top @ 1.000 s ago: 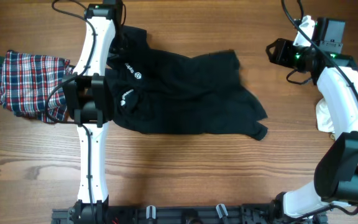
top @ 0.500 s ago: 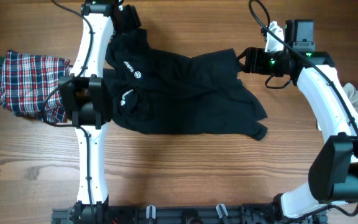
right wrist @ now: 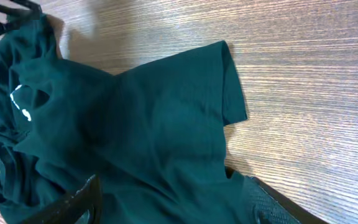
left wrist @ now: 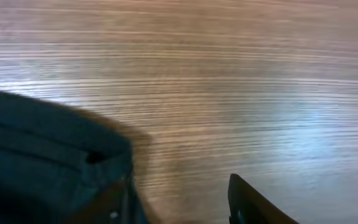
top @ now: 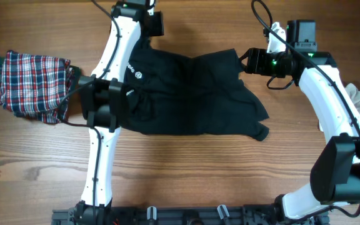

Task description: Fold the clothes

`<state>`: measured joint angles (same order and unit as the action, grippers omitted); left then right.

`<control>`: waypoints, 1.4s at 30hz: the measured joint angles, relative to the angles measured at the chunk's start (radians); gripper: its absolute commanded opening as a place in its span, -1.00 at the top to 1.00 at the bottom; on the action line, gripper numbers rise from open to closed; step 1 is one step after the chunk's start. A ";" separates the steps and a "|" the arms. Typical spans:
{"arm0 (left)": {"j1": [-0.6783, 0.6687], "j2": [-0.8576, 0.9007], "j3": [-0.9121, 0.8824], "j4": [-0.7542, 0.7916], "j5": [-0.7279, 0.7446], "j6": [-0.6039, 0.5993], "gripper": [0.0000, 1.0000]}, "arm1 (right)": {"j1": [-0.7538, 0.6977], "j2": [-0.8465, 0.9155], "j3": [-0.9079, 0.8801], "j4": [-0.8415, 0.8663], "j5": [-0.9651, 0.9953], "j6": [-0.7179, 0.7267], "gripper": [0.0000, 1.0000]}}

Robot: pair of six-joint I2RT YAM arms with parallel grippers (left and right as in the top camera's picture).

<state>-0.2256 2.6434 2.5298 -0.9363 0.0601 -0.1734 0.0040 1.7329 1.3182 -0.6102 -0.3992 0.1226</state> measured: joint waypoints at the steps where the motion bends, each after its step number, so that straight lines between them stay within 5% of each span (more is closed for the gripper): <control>1: 0.003 0.006 0.000 -0.006 -0.029 0.008 -0.08 | 0.000 0.000 0.000 -0.003 0.000 0.000 -0.43; 9: 0.018 0.033 0.000 -0.032 -0.124 0.019 0.03 | 0.000 0.000 0.000 -0.004 0.008 0.004 -0.42; 13: 0.018 0.079 0.000 -0.045 -0.140 0.021 0.85 | 0.000 0.000 0.000 -0.002 0.031 0.005 -0.22; 14: 0.017 0.079 0.000 -0.043 -0.142 0.028 0.92 | 0.000 0.000 0.000 -0.002 0.039 0.008 -0.19; 19: 0.018 0.079 0.000 -0.052 -0.145 0.029 0.92 | 0.000 0.027 0.000 0.087 0.047 0.011 0.17; 25: 0.018 0.036 -0.001 -0.084 -0.145 -0.004 0.92 | 0.000 0.203 0.000 0.350 0.041 0.035 -0.22; 34: -0.017 -0.097 -0.001 -0.160 -0.145 -0.008 0.92 | 0.023 0.401 -0.003 0.586 -0.083 0.126 -0.24; 37: -0.030 -0.099 -0.001 -0.163 -0.145 -0.009 0.92 | 0.048 0.410 -0.003 0.615 -0.083 0.134 -0.07; 42: -0.035 -0.160 -0.003 -0.159 -0.145 -0.027 0.92 | 0.096 0.410 -0.003 0.572 -0.026 0.143 0.87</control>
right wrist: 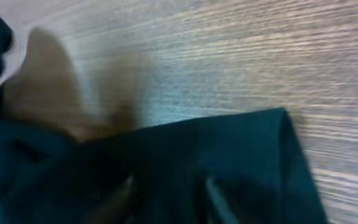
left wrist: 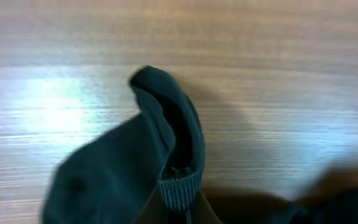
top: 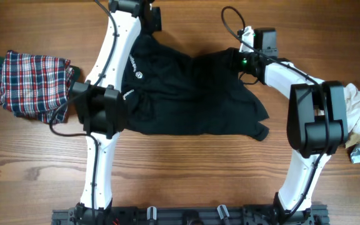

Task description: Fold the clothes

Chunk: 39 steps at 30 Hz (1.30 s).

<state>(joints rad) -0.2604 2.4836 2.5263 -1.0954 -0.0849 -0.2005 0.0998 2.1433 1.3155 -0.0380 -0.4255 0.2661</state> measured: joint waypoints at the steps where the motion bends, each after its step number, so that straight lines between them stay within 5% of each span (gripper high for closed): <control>1: 0.000 -0.029 0.000 0.000 0.000 0.000 0.92 | 0.002 0.000 0.000 -0.004 0.007 -0.001 0.88; 9: -0.001 -0.249 0.000 -0.002 -0.001 -0.004 0.92 | -0.020 0.000 0.002 -0.105 0.023 -0.009 0.83; 12: -0.005 -0.297 0.000 -0.016 -0.001 -0.004 0.92 | -0.020 0.000 0.002 -0.100 0.006 -0.021 -0.09; 14: -0.010 -0.304 0.000 -0.021 -0.001 -0.005 0.92 | -0.014 -0.002 0.007 -0.096 -0.021 -0.027 -0.29; 15: -0.016 -0.304 0.000 -0.021 -0.001 -0.006 0.92 | -0.008 -0.004 0.011 -0.099 -0.032 -0.030 -0.02; 16: -0.021 -0.304 0.000 -0.021 -0.001 -0.007 0.92 | -0.007 -0.005 0.013 -0.104 -0.038 -0.037 0.05; 19: -0.024 -0.311 0.000 -0.019 -0.001 -0.007 0.92 | -0.007 -0.005 0.017 -0.141 -0.018 -0.051 -0.62; 20: -0.024 -0.323 -0.001 -0.017 -0.002 -0.007 0.92 | -0.008 -0.008 0.019 -0.119 -0.015 -0.060 -0.68; 29: -0.061 -0.563 -0.003 0.000 -0.009 -0.007 0.92 | -0.023 -0.007 0.013 0.105 -0.242 -0.137 -0.68; 39: -0.132 -0.589 -0.005 0.243 -0.024 0.002 0.93 | -0.023 -0.065 0.013 -0.071 -0.318 -0.203 -0.69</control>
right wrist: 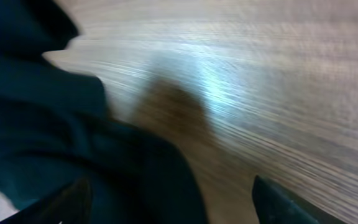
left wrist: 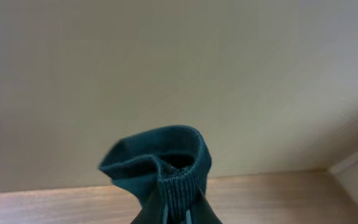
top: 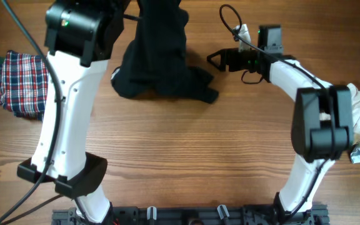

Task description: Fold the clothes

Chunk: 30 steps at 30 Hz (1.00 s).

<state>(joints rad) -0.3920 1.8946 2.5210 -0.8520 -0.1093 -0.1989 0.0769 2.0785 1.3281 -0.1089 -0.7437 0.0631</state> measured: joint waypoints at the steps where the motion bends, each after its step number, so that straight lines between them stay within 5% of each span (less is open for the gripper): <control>1: 0.000 -0.008 0.000 -0.003 -0.002 0.007 0.92 | 0.000 -0.050 -0.001 -0.017 -0.002 -0.023 -0.69; 7: 0.000 -0.052 -0.002 0.131 0.013 0.064 0.92 | 0.000 -0.274 -0.001 -0.097 -0.020 -0.106 -0.69; 18: -0.039 -0.117 -0.001 0.191 -0.024 0.083 0.92 | 0.005 -0.281 -0.002 0.011 -0.341 -0.196 -0.56; 24: -0.039 -0.117 -0.001 0.296 -0.026 0.090 0.91 | 0.100 -0.281 -0.002 0.013 -0.397 -0.192 -0.70; 26: -0.039 -0.117 -0.002 0.320 -0.029 0.090 0.91 | 0.145 -0.281 -0.002 0.009 -0.395 -0.192 -0.51; 29: -0.039 -0.117 -0.002 0.329 -0.042 0.091 0.91 | 0.209 -0.281 -0.002 -0.015 -0.378 -0.193 0.19; 30: -0.039 -0.117 -0.001 0.329 -0.058 0.094 0.91 | 0.215 -0.282 -0.002 -0.027 -0.373 -0.188 0.22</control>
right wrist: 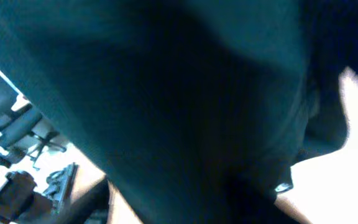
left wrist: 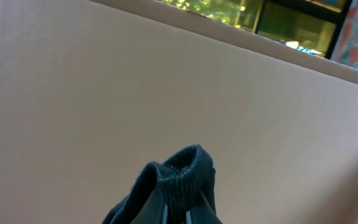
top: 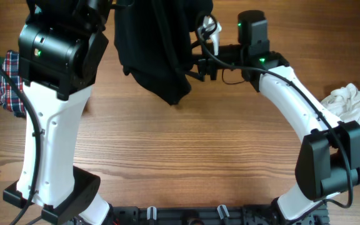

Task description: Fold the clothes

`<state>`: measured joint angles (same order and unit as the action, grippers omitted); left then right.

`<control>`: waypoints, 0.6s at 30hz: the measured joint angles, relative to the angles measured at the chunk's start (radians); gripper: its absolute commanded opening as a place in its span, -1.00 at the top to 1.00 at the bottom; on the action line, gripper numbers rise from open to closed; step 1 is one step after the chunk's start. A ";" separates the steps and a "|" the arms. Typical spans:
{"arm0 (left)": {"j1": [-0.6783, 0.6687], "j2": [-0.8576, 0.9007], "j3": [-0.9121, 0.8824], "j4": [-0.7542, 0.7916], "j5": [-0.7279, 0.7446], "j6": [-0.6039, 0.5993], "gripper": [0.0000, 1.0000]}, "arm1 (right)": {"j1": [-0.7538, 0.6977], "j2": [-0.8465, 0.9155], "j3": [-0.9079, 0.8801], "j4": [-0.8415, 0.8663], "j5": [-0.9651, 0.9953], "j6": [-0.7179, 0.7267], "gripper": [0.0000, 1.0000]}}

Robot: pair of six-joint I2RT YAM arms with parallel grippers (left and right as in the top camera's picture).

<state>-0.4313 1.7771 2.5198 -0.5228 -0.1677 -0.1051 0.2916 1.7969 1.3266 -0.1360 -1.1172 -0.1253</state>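
Note:
The black T-shirt [top: 158,53] hangs bunched in the air over the far side of the table. My left gripper [left wrist: 180,210] is raised high and shut on its ribbed collar [left wrist: 182,171]. A plain wall is behind it in the left wrist view. My right gripper [top: 195,62] reaches in from the right against the hanging cloth. Its jaws are spread, and dark fabric [right wrist: 166,93] fills the right wrist view between them. One finger [right wrist: 82,202] shows at lower left; the other is hidden by cloth.
A folded plaid garment [top: 5,84] lies at the table's left edge, partly hidden behind my left arm. A crumpled white garment [top: 355,103] sits at the right edge. Bare wooden table [top: 186,156] stretches across the middle and near side.
My left gripper has lifted the shirt higher, so its hem is off the table. My right gripper was clear of the shirt to its right and is now pushed into the hanging cloth.
The shirt lay spread flat with both grippers at its far edge. Then my left gripper was shut on the collar and my right was at the sleeve. Then the shirt hung bunched from my left gripper, right gripper open beside it. Now it hangs higher.

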 measured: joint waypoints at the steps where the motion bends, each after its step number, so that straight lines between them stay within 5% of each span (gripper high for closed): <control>1: 0.000 0.000 0.000 0.000 -0.015 0.009 0.90 | 0.003 0.000 0.000 -0.019 0.011 0.003 0.24; 6: 0.000 0.000 0.000 -0.002 -0.106 0.064 0.90 | -0.006 -0.027 0.000 -0.116 0.131 0.002 0.53; 12: 0.000 0.000 0.000 -0.008 -0.167 0.101 0.88 | -0.037 -0.264 0.000 -0.175 0.289 -0.006 0.85; 18: 0.000 0.000 0.000 -0.016 -0.228 0.109 0.88 | -0.064 -0.429 0.000 -0.225 0.405 -0.010 -0.01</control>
<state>-0.4313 1.7771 2.5195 -0.5392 -0.3958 0.0036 0.2276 1.3682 1.3262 -0.3611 -0.7120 -0.1356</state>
